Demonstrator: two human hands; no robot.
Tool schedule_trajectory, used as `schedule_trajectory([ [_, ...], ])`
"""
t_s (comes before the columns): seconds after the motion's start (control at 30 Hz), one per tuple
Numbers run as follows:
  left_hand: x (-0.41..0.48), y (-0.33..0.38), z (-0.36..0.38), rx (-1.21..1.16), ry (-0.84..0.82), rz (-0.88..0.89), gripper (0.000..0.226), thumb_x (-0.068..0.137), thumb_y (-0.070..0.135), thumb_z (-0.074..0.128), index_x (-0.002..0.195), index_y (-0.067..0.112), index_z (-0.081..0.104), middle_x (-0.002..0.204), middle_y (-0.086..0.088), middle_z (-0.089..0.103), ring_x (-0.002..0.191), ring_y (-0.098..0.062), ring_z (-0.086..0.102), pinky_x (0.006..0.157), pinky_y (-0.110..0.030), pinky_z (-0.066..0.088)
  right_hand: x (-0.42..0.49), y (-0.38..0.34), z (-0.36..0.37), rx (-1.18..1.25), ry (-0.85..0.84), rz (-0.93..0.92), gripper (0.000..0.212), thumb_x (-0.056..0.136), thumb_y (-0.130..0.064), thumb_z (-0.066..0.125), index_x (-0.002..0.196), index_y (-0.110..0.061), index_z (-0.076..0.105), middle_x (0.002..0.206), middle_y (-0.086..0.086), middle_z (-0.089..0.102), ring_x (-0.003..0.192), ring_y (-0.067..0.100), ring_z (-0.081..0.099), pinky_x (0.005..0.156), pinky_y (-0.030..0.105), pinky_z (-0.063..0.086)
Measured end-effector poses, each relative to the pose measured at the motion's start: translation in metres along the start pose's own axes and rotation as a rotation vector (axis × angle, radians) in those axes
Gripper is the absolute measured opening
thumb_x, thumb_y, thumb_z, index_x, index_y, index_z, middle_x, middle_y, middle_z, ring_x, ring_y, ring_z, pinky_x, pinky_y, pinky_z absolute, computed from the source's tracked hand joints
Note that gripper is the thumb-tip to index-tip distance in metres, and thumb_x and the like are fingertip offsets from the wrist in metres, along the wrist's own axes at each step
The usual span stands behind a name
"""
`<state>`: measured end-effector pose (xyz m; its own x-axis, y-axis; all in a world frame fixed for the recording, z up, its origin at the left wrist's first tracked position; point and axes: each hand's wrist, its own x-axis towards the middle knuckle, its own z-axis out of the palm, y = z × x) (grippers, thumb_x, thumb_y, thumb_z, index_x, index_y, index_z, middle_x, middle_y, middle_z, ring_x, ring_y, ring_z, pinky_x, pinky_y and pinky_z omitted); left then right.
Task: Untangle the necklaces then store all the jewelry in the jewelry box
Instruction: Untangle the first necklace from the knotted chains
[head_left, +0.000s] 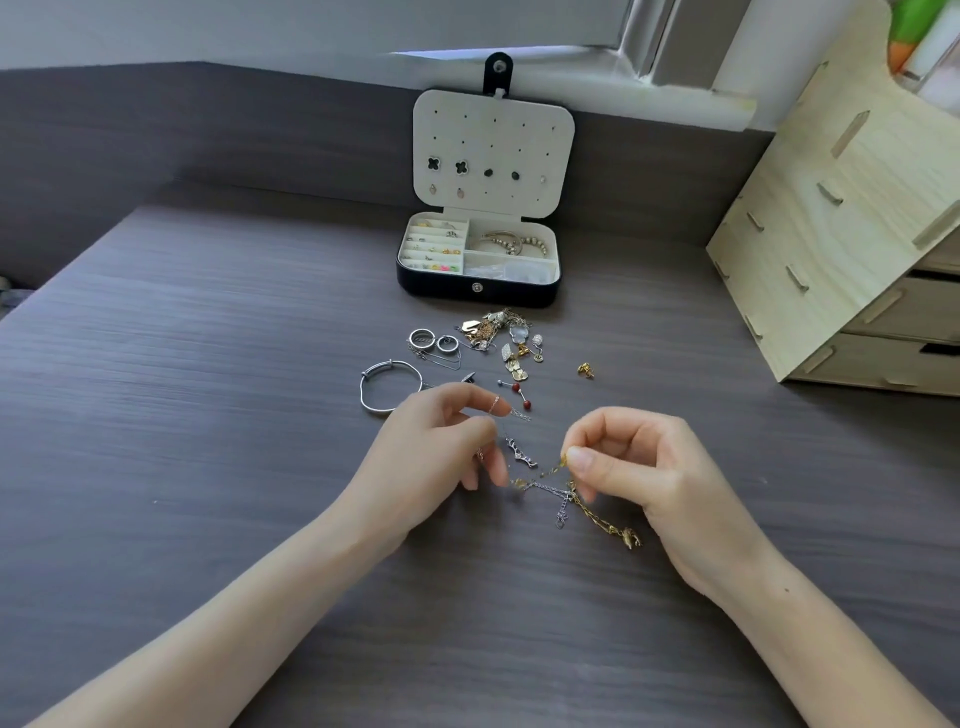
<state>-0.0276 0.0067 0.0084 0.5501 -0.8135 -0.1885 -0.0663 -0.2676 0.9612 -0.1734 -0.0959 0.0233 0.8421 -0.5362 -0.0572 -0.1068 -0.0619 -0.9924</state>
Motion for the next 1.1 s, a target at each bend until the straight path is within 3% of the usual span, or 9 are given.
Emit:
schedule_trajectory([
  [0.13, -0.006, -0.002, -0.006, -0.034, -0.012, -0.008, 0.023, 0.089, 0.003, 0.046, 0.097, 0.015, 0.064, 0.058, -0.004, 0.066, 0.049, -0.013, 0.046, 0.045, -0.015, 0.033, -0.007, 0.000, 0.002, -0.217, -0.069, -0.068, 0.007, 0.073, -0.020, 0.063, 0.067, -0.018, 0.065, 0.053, -0.004, 0.059, 0.052, 0.007, 0.052, 0.052, 0.019, 0.040],
  [0.23, -0.016, -0.002, -0.016, -0.135, -0.032, -0.037, 0.015, 0.089, 0.000, 0.048, 0.088, 0.007, 0.061, 0.062, -0.010, 0.067, 0.050, -0.014, 0.048, 0.044, -0.018, 0.034, -0.011, 0.005, 0.004, -0.367, -0.135, -0.112, 0.006, 0.074, -0.025, 0.064, 0.068, -0.024, 0.065, 0.061, -0.003, 0.063, 0.058, 0.019, 0.056, 0.060, 0.036, 0.046],
  [0.3, -0.028, -0.002, -0.023, -0.197, -0.053, -0.044, 0.001, 0.081, 0.005, 0.059, 0.080, 0.006, 0.059, 0.066, -0.013, 0.069, 0.051, -0.015, 0.051, 0.044, -0.017, 0.035, -0.012, 0.008, 0.003, -0.494, -0.189, -0.164, 0.004, 0.074, -0.032, 0.063, 0.070, -0.032, 0.065, 0.067, -0.006, 0.062, 0.061, 0.013, 0.054, 0.062, 0.030, 0.045],
  [0.4, -0.045, -0.006, -0.032, -0.248, -0.078, -0.039, 0.011, 0.067, 0.014, 0.057, 0.074, 0.006, 0.058, 0.072, -0.015, 0.070, 0.056, -0.015, 0.054, 0.046, -0.017, 0.036, -0.013, 0.009, 0.001, -0.639, -0.303, -0.275, 0.005, 0.076, -0.033, 0.064, 0.073, -0.035, 0.067, 0.074, -0.013, 0.062, 0.075, 0.011, 0.053, 0.068, 0.022, 0.043],
  [0.53, -0.058, -0.012, -0.041, -0.251, -0.029, -0.043, 0.019, 0.066, 0.016, 0.058, 0.076, 0.002, 0.063, 0.081, -0.013, 0.072, 0.063, -0.014, 0.059, 0.047, -0.016, 0.037, -0.016, 0.008, 0.004, -0.775, -0.411, -0.394, 0.007, 0.078, -0.032, 0.066, 0.076, -0.030, 0.073, 0.082, -0.017, 0.064, 0.082, 0.010, 0.052, 0.070, 0.026, 0.044],
  [0.67, -0.067, -0.015, -0.043, -0.233, 0.059, -0.062, 0.022, 0.065, 0.020, 0.057, 0.076, 0.008, 0.072, 0.088, -0.007, 0.074, 0.067, -0.012, 0.065, 0.046, -0.015, 0.036, -0.024, 0.007, 0.001, -0.799, -0.378, -0.476, 0.011, 0.079, -0.029, 0.065, 0.084, -0.029, 0.075, 0.088, -0.019, 0.067, 0.081, 0.010, 0.052, 0.066, 0.027, 0.046],
  [0.77, -0.077, -0.015, -0.043, -0.181, 0.109, -0.058, 0.023, 0.065, 0.024, 0.057, 0.080, 0.022, 0.075, 0.089, 0.001, 0.074, 0.069, -0.008, 0.066, 0.048, -0.015, 0.036, -0.026, 0.011, -0.006, -0.812, -0.182, -0.474, 0.016, 0.079, -0.033, 0.063, 0.088, -0.026, 0.074, 0.085, -0.018, 0.067, 0.080, 0.012, 0.056, 0.067, 0.028, 0.047],
  [0.93, -0.089, -0.022, -0.053, 0.164, 0.204, -0.030, 0.025, 0.061, 0.044, 0.056, 0.082, 0.045, 0.070, 0.072, 0.007, 0.071, 0.062, -0.003, 0.059, 0.058, -0.013, 0.038, -0.023, 0.019, -0.017, -1.008, -0.032, -0.333, 0.028, 0.074, -0.054, 0.053, 0.087, -0.032, 0.066, 0.080, -0.020, 0.056, 0.077, 0.002, 0.046, 0.066, 0.021, 0.041],
  [1.1, -0.081, -0.024, -0.057, 0.687, 0.316, 0.273, 0.012, 0.072, 0.030, 0.055, 0.074, 0.034, 0.066, 0.072, 0.014, 0.059, 0.062, 0.010, 0.050, 0.060, -0.002, 0.034, -0.023, 0.019, -0.018, -1.001, -0.066, -0.216, 0.013, 0.079, -0.044, 0.063, 0.070, -0.038, 0.056, 0.073, -0.020, 0.054, 0.079, 0.002, 0.047, 0.066, 0.016, 0.035],
])
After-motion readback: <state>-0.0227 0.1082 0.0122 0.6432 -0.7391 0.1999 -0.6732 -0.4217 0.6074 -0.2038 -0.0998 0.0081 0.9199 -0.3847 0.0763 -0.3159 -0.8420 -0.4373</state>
